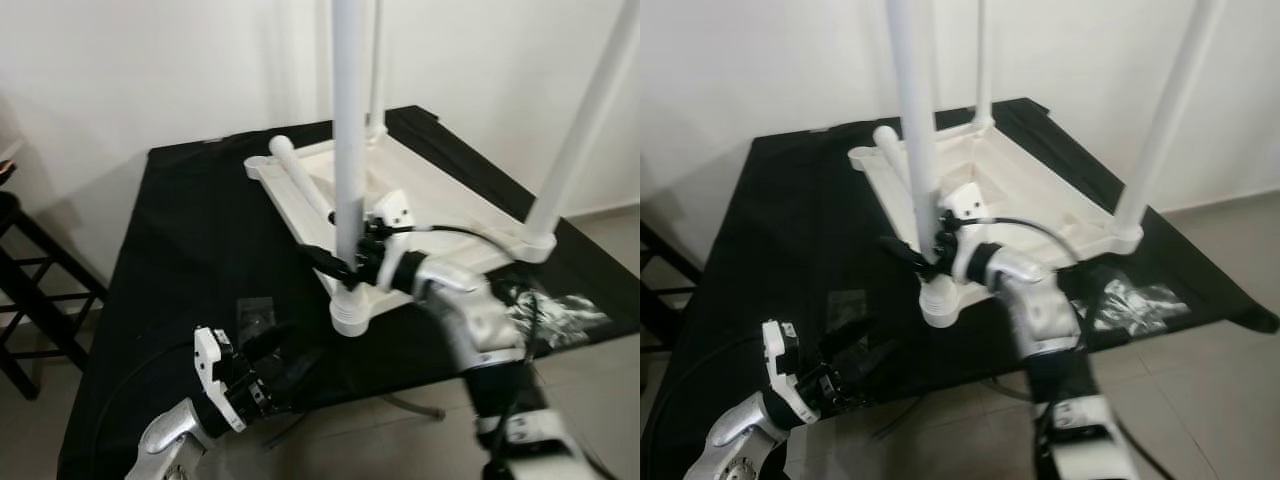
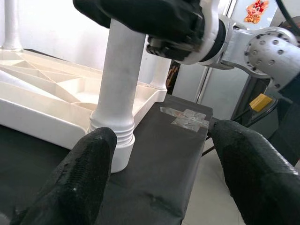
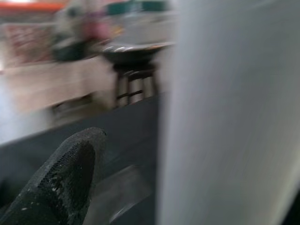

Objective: Building children table

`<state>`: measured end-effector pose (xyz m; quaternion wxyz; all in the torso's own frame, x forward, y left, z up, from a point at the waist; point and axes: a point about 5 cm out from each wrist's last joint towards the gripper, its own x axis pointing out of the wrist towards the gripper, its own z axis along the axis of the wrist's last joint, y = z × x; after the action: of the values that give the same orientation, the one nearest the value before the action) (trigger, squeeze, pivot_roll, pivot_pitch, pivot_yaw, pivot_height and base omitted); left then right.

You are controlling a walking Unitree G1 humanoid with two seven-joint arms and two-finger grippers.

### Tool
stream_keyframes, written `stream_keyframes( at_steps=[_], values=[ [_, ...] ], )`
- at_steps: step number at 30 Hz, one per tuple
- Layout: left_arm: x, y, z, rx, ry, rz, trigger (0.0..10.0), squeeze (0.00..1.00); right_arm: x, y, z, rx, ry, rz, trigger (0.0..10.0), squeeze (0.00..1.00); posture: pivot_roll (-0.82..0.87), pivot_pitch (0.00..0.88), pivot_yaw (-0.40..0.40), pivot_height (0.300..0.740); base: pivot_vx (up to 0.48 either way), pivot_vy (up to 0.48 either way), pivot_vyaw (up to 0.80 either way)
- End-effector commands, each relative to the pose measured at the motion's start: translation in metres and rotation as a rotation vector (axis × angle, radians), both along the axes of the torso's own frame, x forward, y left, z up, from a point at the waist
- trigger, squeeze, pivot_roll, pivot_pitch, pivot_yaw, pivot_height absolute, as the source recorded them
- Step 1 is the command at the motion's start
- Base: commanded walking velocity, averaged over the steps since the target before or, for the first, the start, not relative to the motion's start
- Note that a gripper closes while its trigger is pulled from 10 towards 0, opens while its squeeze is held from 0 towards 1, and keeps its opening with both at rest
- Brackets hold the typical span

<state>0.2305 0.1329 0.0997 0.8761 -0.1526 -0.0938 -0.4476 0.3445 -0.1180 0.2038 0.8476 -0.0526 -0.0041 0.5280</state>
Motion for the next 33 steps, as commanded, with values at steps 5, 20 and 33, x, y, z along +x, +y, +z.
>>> stream_keyframes(
  at_steps=[5,20,33],
  values=[
    [0.000,0.002,-0.004,0.015,0.003,0.008,10.0,0.00,0.007,-0.011,-0.005,-0.054,0.066,0.156,10.0,0.00,0.03,0.000,0.021,0.740,0.000,0.000,0.00],
    [-0.001,0.000,-0.004,0.013,-0.010,0.033,10.0,0.00,0.015,-0.048,-0.012,-0.077,0.188,0.202,0.0,0.00,0.02,0.000,0.018,0.740,0.000,0.000,0.00],
    [-0.005,0.000,-0.003,0.008,-0.014,0.034,10.0,0.00,-0.009,-0.016,-0.090,-0.089,0.219,-0.425,0.0,0.00,-0.01,0.000,-0.003,0.740,0.000,0.000,0.00]
  ],
)
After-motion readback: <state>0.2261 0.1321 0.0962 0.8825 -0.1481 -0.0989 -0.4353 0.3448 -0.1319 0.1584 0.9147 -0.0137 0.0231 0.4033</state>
